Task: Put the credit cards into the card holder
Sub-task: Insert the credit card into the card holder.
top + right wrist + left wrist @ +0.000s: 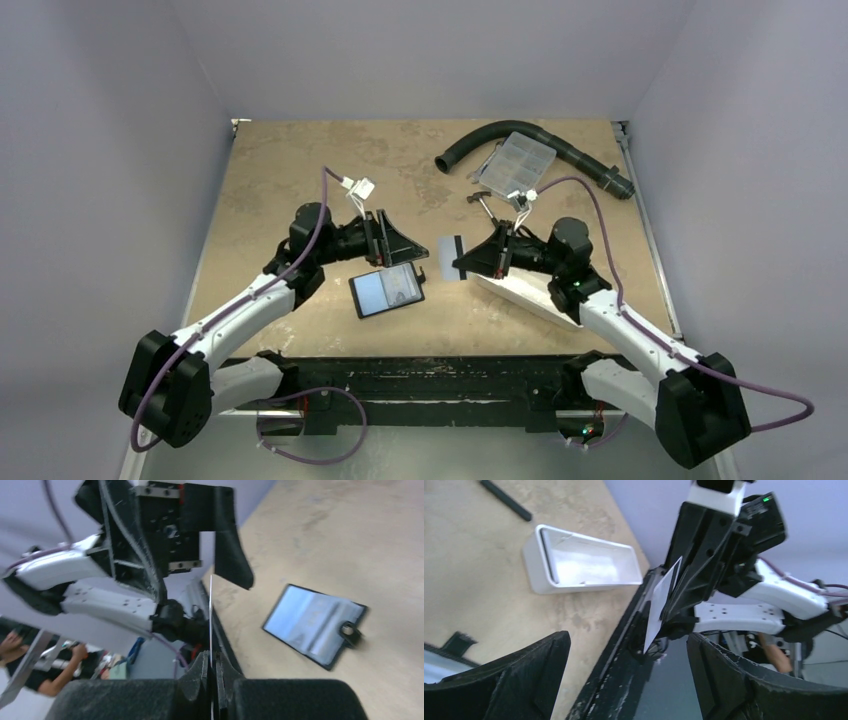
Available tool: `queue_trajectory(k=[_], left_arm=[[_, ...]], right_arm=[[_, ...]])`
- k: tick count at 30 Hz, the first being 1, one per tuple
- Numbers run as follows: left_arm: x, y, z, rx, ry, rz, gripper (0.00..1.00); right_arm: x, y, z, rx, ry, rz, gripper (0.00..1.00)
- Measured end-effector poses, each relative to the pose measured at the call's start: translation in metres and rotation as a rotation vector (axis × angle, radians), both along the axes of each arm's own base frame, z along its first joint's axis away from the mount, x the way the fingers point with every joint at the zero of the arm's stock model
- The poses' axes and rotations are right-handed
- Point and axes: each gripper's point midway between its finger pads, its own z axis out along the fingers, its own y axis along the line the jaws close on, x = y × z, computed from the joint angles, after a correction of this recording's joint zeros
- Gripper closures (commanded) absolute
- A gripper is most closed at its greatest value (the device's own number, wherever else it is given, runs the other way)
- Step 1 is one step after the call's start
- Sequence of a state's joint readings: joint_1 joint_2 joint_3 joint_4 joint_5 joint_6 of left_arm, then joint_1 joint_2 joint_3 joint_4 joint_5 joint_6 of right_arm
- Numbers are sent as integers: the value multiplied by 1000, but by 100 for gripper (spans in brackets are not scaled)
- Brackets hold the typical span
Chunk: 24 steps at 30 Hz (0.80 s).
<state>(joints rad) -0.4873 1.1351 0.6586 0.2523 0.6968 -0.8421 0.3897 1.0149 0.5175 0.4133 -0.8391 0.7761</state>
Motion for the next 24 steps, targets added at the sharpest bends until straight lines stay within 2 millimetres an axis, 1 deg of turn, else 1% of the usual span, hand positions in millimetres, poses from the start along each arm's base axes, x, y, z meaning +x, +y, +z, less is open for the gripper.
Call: queue_trajectory(k=[2, 3, 6, 8, 9, 13, 15, 17, 21, 23, 24], left_arm=[[-5, -3, 15, -86, -5, -14, 9], [-7, -4, 20, -121, -2, -21, 12], [-14, -5, 29, -192, 19, -40, 26], [-17, -7, 36, -223, 22, -53, 37], [-19, -8, 39, -236, 19, -61, 41], [-29, -14, 48, -272, 8, -95, 45], [-33, -16, 47, -274, 14, -108, 46], [-38, -19, 44, -271, 24, -120, 51], [-45, -23, 38, -256, 41, -137, 70], [-47, -23, 34, -241, 50, -136, 83], [-47, -23, 33, -234, 50, -133, 93]], right_arm=[[-14, 9, 10, 54, -19, 75, 100], [-20, 13, 14, 74, -27, 104, 100], [-33, 21, 26, 126, -50, 169, 100], [-38, 24, 32, 149, -61, 190, 100], [-40, 26, 34, 161, -65, 198, 100], [-41, 28, 39, 196, -64, 210, 100], [-40, 29, 39, 204, -55, 213, 100], [-39, 31, 38, 213, -44, 214, 100], [-38, 33, 39, 230, -34, 215, 100], [-36, 34, 40, 240, -34, 206, 100], [-36, 35, 40, 241, -32, 206, 100]])
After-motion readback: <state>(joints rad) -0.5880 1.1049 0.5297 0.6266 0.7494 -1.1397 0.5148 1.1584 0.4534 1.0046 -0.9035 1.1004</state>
